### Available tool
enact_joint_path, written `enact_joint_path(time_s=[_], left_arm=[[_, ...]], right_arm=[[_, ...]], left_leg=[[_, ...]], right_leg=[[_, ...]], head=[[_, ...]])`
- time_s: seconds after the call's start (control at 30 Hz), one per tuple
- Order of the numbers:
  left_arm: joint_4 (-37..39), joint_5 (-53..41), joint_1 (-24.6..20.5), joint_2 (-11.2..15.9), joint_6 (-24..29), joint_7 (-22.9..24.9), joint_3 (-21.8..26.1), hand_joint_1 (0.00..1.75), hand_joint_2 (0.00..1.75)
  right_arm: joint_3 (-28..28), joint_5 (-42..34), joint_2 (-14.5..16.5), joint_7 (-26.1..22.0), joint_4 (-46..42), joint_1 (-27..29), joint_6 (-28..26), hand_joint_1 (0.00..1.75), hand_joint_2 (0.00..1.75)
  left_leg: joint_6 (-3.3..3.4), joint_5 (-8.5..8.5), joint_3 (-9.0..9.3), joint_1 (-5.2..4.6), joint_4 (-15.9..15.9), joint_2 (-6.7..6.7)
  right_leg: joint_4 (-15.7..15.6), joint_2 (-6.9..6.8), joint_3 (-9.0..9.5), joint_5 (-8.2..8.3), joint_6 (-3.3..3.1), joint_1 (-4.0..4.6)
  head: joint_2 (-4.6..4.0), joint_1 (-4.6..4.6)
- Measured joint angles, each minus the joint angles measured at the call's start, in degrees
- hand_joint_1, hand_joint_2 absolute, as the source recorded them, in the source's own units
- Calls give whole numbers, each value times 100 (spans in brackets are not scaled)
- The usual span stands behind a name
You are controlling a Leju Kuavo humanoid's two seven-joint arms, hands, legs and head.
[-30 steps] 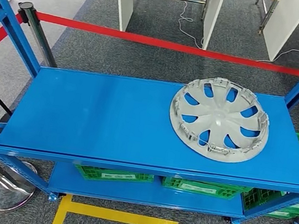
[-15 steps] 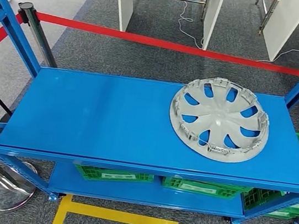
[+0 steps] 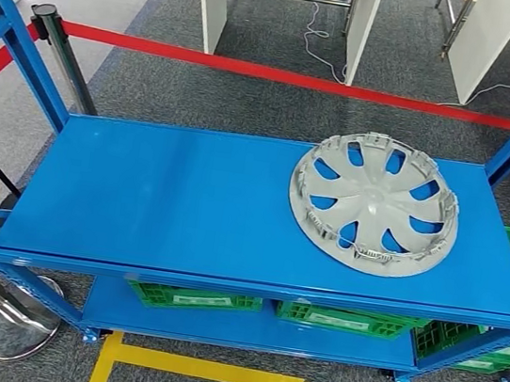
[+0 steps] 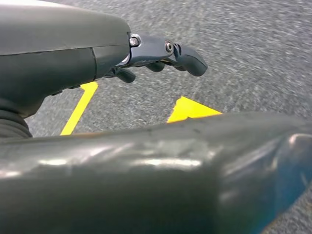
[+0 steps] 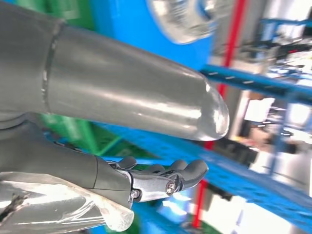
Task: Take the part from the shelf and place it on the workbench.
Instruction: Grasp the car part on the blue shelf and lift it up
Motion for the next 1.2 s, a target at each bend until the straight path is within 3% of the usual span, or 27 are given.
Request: enact_joint_path(time_s=[0.2,0.4,0.5,0.73,1.07,1.2], left_arm=[[26,-141,-7,-1,-103,-243,-13,0,0],[46,-97,-26,9,-456,-518,-16,0,0],[53,-101,-41,14,-510,-534,-17,0,0],[61,-184,-42,35,-641,-612,-29,0,0],[102,-415,-58,107,-822,-720,-197,0,0],[113,-452,-57,119,-841,-731,-242,0,0]], right_arm=[[511,99,-355,268,-284,-3,25,0,0],[1284,342,-1164,1007,-167,-257,377,0,0],[1606,389,-1507,1148,-20,-407,456,0,0],[1920,457,-1893,1322,166,-544,545,0,0],[2402,853,-2482,1829,697,-1290,755,0,0],[2487,907,-2584,1889,788,-1372,761,0,175]], left_leg=[[0,0,-1,0,0,0],[0,0,-2,-2,0,2],[4,2,-2,-2,2,0],[4,2,-5,-1,1,1],[5,4,-4,-2,4,3],[5,3,-6,-2,5,2]], right_leg=[[0,2,5,0,0,0],[0,3,3,1,2,-1],[0,-7,4,2,3,-2],[1,-3,2,2,3,-1],[2,0,3,6,6,-2],[2,0,2,6,6,-2]], head=[[0,0],[0,-1],[0,0],[0,-1],[0,-1],[0,-1]])
